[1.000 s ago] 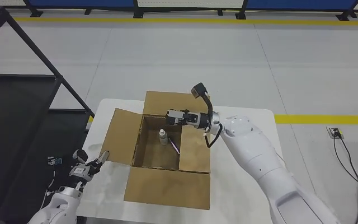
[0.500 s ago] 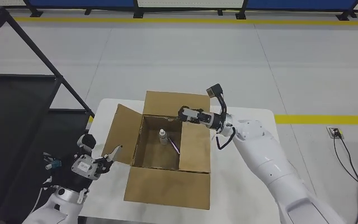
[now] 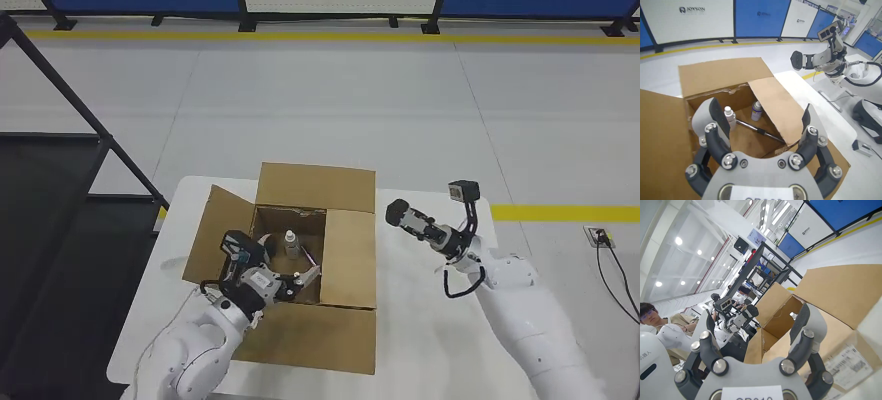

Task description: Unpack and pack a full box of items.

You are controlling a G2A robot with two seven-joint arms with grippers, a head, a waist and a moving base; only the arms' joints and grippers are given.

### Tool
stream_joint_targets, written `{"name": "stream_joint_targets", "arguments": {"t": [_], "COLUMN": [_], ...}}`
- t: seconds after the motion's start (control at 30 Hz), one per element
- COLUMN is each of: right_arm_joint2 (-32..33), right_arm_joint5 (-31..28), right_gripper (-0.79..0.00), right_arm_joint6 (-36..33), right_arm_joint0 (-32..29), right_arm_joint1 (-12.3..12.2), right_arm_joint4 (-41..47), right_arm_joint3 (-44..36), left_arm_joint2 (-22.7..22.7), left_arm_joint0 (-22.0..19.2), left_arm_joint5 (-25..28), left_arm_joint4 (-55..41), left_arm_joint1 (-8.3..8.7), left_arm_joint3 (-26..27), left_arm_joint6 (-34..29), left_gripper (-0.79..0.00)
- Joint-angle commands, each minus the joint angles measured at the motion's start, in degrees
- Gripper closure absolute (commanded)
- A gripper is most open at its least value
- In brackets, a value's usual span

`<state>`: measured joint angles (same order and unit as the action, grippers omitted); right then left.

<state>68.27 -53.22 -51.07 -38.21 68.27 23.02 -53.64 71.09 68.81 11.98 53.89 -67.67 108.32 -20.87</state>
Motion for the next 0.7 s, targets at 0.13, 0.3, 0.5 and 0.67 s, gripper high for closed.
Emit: {"name": "stream_joint_targets", "arguments": {"t": [0.13, 0.3, 0.5, 0.67], "right_arm_joint2": [2.65, 2.65, 2.43, 3.92], "right_arm_joint5": [-0.03, -0.03, 0.31, 0.39], "right_gripper": [-0.785, -0.785, -0.785, -0.785], "right_arm_joint6": [0.04, 0.04, 0.83, 0.91], "right_arm_joint0": [-3.01, -3.01, -3.40, -4.69], "right_arm_joint1": [-1.38, -1.38, -1.32, -1.98], "right_arm_joint4": [0.86, 0.86, 0.53, -0.96], "right_arm_joint3": [-1.64, -1.64, -3.59, -7.79], "left_arm_joint2": [-3.62, -3.62, -2.86, -2.31], "left_arm_joint0": [-5.68, -5.68, -4.93, -6.53], "left_arm_joint5": [-0.42, -0.42, -0.06, 0.73], "left_arm_joint4": [-6.76, -6.76, -14.26, -27.84], "left_arm_joint1": [-0.81, -0.81, -0.99, -1.32], "left_arm_joint3": [-5.10, -5.10, -6.68, -11.27], "left_arm_joint6": [-6.44, -6.44, -6.72, -11.89], "left_gripper": [-0.785, -0.785, -0.785, -0.785]}}
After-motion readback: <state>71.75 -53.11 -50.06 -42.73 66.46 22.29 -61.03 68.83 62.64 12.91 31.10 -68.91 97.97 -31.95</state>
